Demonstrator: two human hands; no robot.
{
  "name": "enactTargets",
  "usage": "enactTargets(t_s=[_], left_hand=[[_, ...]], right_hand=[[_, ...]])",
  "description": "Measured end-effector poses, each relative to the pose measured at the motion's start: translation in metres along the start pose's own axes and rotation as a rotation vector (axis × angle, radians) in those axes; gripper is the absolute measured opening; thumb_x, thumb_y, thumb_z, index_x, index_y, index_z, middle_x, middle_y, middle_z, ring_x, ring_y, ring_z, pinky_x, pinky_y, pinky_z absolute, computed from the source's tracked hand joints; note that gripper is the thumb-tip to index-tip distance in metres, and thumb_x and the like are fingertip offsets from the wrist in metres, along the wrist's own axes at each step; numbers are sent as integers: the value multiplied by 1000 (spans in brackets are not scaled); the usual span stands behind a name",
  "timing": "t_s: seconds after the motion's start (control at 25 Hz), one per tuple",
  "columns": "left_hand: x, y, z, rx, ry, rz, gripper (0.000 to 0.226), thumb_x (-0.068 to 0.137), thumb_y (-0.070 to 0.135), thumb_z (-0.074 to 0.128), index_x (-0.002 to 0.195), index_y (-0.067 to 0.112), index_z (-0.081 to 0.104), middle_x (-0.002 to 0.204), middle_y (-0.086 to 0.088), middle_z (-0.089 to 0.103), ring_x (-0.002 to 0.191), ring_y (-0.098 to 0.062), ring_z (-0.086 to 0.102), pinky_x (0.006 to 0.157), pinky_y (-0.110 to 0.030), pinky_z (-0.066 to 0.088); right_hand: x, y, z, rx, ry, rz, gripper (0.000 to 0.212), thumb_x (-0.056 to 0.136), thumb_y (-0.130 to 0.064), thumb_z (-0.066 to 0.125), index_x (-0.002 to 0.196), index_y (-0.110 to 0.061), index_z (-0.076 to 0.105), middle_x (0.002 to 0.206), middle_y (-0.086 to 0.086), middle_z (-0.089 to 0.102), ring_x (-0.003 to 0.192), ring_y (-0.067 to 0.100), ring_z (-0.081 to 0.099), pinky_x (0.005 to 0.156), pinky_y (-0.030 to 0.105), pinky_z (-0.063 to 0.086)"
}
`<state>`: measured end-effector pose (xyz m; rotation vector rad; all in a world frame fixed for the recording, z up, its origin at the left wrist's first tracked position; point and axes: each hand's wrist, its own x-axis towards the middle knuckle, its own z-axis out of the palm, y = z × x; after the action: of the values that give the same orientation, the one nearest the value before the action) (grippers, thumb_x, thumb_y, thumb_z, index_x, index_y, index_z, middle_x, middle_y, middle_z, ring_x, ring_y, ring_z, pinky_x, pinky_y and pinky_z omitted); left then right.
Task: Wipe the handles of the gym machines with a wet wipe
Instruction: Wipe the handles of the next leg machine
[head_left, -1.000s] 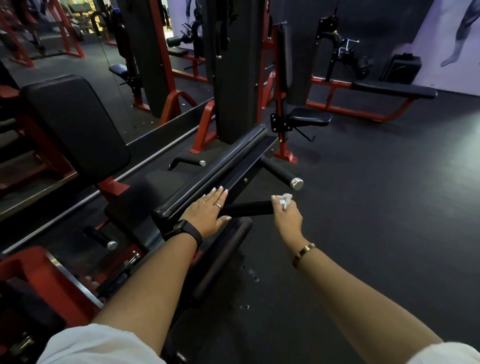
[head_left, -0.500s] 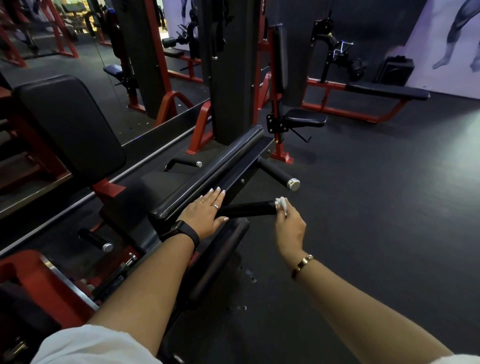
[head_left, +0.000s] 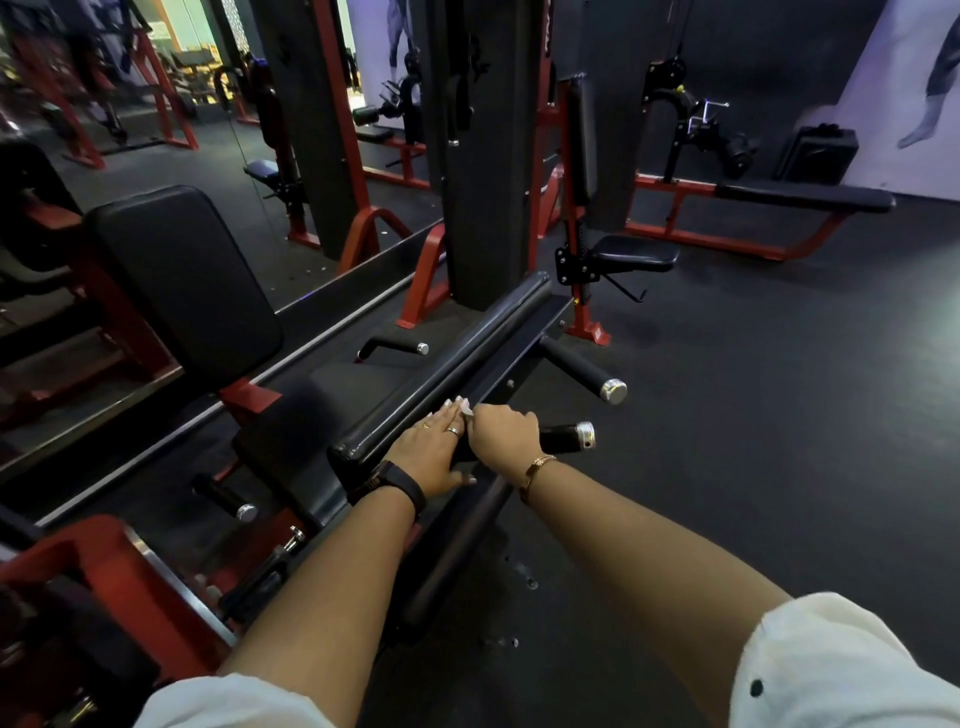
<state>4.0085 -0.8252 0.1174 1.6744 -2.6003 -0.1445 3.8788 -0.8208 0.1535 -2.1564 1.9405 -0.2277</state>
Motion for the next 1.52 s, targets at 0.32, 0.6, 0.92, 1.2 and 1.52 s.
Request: enactTargets(t_s=[0.32,0.6,0.92,1.2,1.52], left_hand=[[-1,1,-1,44,9,16,101,85,51,62,153,15,-3,161,-1,-2,148,-13,1,118,-27,6],[-1,0,-3,22,26,26,99,86,51,62,153,15,-2,161,-1,0,148,-13,0,117,-26,4],[-2,-1,-5,-71,8,25,79,96,48,45,153,16,1,161,1,0,147,-11,-1,120,-29,6],[-5,2,-10,-152,20,10,64,97,22,38,153,14,9,161,0,6,147,-9,2,118,-25,3],[-4,0,-6,-172,25,21,61,97,22,35,153,13,10,161,-2,6,147,-10,2,119,-27,4]], right_hand=[[27,34,-33,-31,-493,47,50,102,-39,28,139,-9,46,134,13,53,127,29,46,108,39,32],[21,96,-66,17,-461,132,26,96,-30,46,98,-9,61,101,6,60,85,17,56,77,27,42],[-33,101,24,1995,173,893,19,99,-9,43,88,-11,58,80,8,65,63,21,64,34,19,44],[-37,-13,47,2114,80,837,24,97,6,34,91,-8,53,92,12,57,79,20,57,77,33,52],[-45,-4,25,2170,97,977,21,94,6,38,106,0,55,105,21,60,83,30,61,70,38,52]])
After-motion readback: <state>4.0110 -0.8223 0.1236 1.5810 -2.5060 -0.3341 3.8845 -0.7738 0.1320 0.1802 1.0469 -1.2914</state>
